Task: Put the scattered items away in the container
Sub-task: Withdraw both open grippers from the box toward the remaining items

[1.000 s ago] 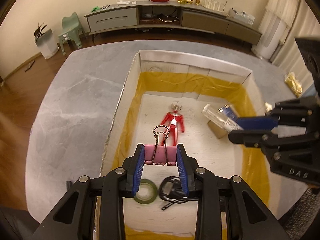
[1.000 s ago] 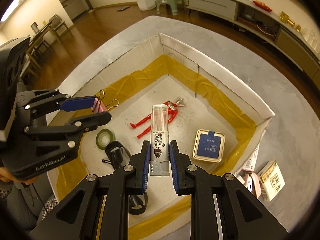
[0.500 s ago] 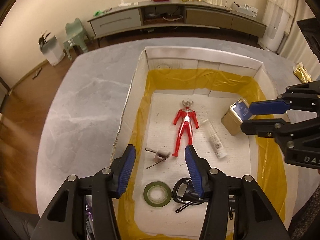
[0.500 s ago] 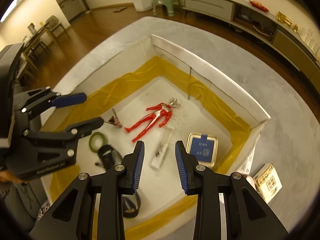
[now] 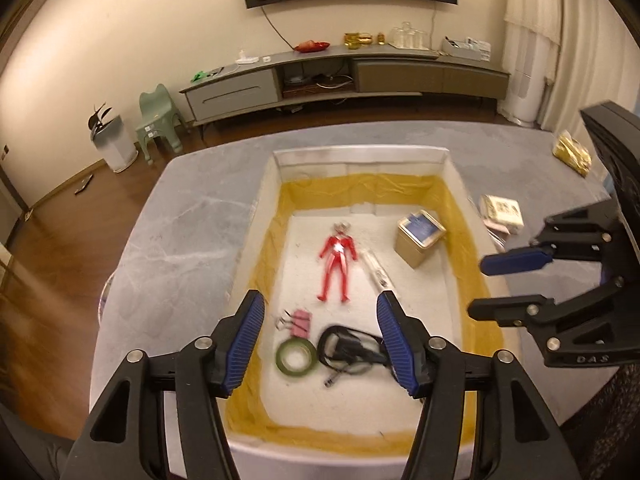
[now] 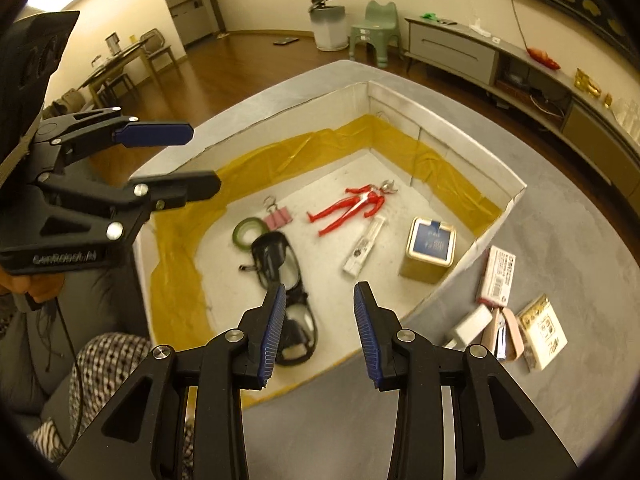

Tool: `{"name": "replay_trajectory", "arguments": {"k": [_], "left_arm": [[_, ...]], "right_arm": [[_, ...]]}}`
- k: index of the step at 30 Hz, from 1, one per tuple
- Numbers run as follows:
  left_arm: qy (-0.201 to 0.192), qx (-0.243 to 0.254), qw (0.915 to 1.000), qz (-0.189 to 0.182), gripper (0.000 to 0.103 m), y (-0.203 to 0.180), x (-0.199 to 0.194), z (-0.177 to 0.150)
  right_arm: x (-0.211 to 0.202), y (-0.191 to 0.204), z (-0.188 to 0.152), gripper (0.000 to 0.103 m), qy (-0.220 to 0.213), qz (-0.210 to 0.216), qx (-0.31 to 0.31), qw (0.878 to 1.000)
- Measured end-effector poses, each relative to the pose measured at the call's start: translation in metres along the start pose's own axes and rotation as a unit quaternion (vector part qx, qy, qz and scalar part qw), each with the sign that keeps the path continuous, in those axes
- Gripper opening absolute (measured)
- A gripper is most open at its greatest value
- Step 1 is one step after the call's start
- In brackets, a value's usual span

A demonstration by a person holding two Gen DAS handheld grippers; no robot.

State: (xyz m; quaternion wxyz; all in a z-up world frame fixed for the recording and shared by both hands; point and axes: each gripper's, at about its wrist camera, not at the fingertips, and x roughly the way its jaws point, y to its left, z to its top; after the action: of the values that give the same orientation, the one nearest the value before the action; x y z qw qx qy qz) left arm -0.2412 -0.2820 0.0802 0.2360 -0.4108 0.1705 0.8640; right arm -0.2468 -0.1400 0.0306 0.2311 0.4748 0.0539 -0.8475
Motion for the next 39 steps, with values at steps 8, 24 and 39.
{"name": "replay_trajectory", "arguments": {"k": [8,24,39], "left_arm": [[0.025,0.055,0.9981,0.012,0.06,-0.037,-0.014,-0.026],[-0.009,0.085,0.9961,0.023,0.063,-0.081,-0.059,-0.034],[-0.014,0.06,0.998,0.014,0.064,-0.115,-0.081,-0.06]], "right_arm": [[-0.017,0.012,-0.01,0.038,0.0,-0.016,-0.027,1.0],[-0.058,0.007,-0.046,0.038,-0.039,0.054,0.012,0.998],[-0.084,0.004,-0.081,0.038,-0.062,0.082,-0.001,0.995]]}}
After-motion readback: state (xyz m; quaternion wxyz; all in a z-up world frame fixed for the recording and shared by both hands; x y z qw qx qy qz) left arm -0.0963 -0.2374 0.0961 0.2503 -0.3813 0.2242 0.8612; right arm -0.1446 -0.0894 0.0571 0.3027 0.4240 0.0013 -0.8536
